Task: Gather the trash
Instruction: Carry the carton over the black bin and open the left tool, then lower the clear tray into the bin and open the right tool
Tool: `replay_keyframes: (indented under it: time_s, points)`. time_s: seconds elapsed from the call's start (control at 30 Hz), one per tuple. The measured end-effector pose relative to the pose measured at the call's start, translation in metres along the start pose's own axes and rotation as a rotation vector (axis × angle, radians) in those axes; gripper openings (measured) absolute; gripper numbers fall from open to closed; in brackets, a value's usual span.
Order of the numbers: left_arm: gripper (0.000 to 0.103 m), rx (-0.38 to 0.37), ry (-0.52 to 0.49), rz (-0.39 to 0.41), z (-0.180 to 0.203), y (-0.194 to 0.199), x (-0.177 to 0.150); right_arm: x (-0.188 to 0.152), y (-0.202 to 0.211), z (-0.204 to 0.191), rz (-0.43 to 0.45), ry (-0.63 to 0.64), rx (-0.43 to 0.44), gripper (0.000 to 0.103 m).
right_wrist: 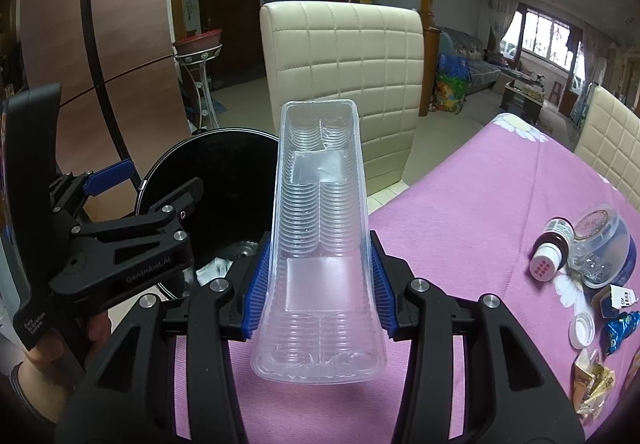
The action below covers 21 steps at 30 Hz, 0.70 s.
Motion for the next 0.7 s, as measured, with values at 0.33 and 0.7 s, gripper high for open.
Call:
replay_keyframes:
  time_s: [0.33, 0.7]
  points:
    - [0.085, 0.069, 0.028, -0.009, -0.023, -0.006, 0.002, 0.009, -0.025, -0.025, -0.030, 0.038, 0.051, 0.047]
    - [0.085, 0.096, 0.046, -0.018, -0.037, -0.009, 0.001, 0.011, -0.040, -0.031, -0.050, 0.019, 0.067, 0.062]
Point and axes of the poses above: each gripper's, at about its wrist camera, not at the fingertips, and y roughly against the way its jaws point, z to its right, x to its top, the point moved 6 cm from there along -y, roughly the way its jaws point, and after that the axes turned 6 degrees about y, right-handed, at the moved point
